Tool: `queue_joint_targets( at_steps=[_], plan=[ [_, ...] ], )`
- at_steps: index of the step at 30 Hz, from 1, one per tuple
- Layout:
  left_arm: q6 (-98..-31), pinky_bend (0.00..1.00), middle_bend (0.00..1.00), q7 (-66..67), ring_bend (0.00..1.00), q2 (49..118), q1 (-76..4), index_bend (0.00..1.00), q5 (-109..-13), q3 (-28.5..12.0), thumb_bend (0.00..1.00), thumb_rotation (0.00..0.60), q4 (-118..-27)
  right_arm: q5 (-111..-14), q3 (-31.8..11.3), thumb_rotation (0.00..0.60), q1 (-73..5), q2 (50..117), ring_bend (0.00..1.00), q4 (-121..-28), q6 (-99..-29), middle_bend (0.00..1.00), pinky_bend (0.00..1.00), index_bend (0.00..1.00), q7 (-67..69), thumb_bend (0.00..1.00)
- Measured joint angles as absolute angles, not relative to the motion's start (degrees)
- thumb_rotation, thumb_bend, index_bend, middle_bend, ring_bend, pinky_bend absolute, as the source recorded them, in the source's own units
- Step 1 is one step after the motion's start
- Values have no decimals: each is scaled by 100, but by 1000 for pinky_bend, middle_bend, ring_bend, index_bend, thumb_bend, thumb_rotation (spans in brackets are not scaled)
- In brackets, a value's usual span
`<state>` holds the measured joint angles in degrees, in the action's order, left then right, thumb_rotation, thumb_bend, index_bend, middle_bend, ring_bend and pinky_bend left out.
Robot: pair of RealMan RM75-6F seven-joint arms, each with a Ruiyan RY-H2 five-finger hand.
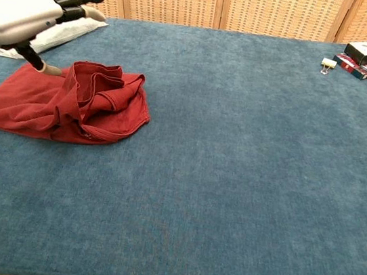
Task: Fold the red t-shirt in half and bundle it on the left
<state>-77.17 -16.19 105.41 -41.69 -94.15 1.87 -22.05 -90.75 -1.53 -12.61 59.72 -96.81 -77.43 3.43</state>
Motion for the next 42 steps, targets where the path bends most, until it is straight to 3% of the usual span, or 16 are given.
queue_joint_targets(
  at_steps=[25,42],
  plan=[
    [-7781,0,0,-929,0,10889,-4530,5,-9684,249,30,600,-2933,-9096,-149,600,-1250,5929,0,-9667,-7774,0,0,0,453,0],
    [-7356,0,0,-726,0,11300,-4719,5,-9648,212,30,600,-2642,-9070,-154,600,-1273,5915,0,-9649,-7726,0,0,0,496,0]
  ],
)
